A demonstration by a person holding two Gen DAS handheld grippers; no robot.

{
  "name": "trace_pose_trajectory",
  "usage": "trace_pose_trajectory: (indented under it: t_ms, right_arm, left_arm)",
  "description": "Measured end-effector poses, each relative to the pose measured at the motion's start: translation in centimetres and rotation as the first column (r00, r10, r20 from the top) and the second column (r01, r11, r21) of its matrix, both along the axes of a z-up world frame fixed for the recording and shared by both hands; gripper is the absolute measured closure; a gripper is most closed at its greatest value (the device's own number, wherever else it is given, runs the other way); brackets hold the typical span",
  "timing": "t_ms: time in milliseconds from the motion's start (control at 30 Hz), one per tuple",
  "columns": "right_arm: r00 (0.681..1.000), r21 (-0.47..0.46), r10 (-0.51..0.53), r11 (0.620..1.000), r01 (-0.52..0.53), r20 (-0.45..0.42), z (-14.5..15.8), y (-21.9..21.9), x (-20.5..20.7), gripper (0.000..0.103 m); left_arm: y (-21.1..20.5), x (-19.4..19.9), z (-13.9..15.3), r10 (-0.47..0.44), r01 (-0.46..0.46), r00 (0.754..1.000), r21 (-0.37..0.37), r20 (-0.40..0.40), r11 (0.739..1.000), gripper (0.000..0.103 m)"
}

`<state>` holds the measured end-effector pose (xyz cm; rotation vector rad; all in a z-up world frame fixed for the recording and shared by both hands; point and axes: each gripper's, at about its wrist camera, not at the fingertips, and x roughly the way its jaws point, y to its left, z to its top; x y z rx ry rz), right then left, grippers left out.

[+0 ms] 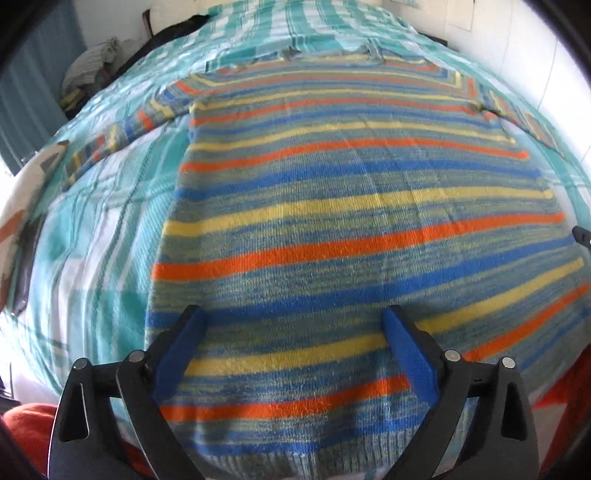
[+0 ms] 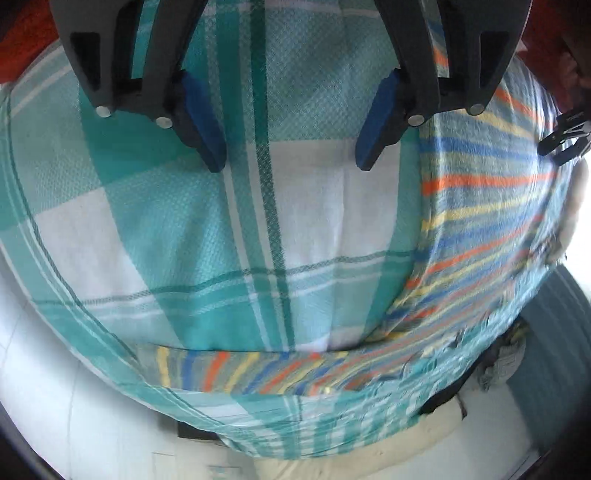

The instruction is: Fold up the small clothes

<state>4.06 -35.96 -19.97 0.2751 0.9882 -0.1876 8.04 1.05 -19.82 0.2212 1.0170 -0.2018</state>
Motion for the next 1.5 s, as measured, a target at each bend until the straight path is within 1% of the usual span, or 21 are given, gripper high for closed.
trace_pose_trajectory:
  t_ms: [33,200,400,567,767,900,1033,1200,1500]
  right_arm:
    - [1.000,-0.006,0.007,1.000,-0.007,-0.001,0.0,0.3,-0.1,0.022]
    - [1.000,-0.033,0.004,0.999,-0.004,0.015,-0.4,1.0,-0.6,0.014]
    - [0.999,-0.091,0.034,0.995,-0.033,0.000,-0.8,2.3,-0.8,0.008]
    - [1.000,-0.088,0.032,0.996,-0.032,0.000,-0.9,2.2,-0.5,0.007]
    - [0.999,-0.093,0.036,0.995,-0.036,-0.002,-0.9,2.3,-0.4,0.006]
    - [0.999,-0.094,0.040,0.995,-0.040,-0.002,-1.0,2.3,-0.5,0.005]
    - [0.999,-0.106,0.038,0.994,-0.039,-0.010,-1.1,2.6,-0.3,0.002]
    - [0.999,-0.103,0.037,0.994,-0.038,-0.013,-1.0,2.6,-0.4,0.002]
    - [0.999,-0.104,0.039,0.994,-0.040,-0.015,-1.0,2.6,-0.4,0.001]
  left_arm:
    - [0.0,0.0,0.1,0.005,-0.005,1.000,0.001,0.000,1.000,0.001]
    - [0.7,0.3,-0.2,0.031,-0.032,0.999,-0.040,-0.035,0.999,0.000]
    - [0.9,0.4,-0.2,0.040,-0.041,0.999,-0.034,-0.037,0.999,0.000]
    - [0.6,-0.1,-0.3,0.024,-0.025,1.000,-0.025,-0.020,0.999,0.000]
    - [0.8,0.2,-0.3,0.016,-0.018,0.998,-0.041,-0.053,0.999,0.000]
    - [0.5,-0.2,-0.4,0.028,-0.029,0.999,-0.022,-0.035,0.999,0.000]
    - [0.2,-0.5,-0.6,0.010,-0.010,1.000,0.001,-0.019,1.000,0.000]
    - [0.6,-0.2,-0.7,0.001,-0.002,0.999,-0.020,-0.042,1.000,0.000]
    - [0.5,-0.2,-0.7,0.002,-0.002,0.999,-0.013,-0.037,1.000,0.000]
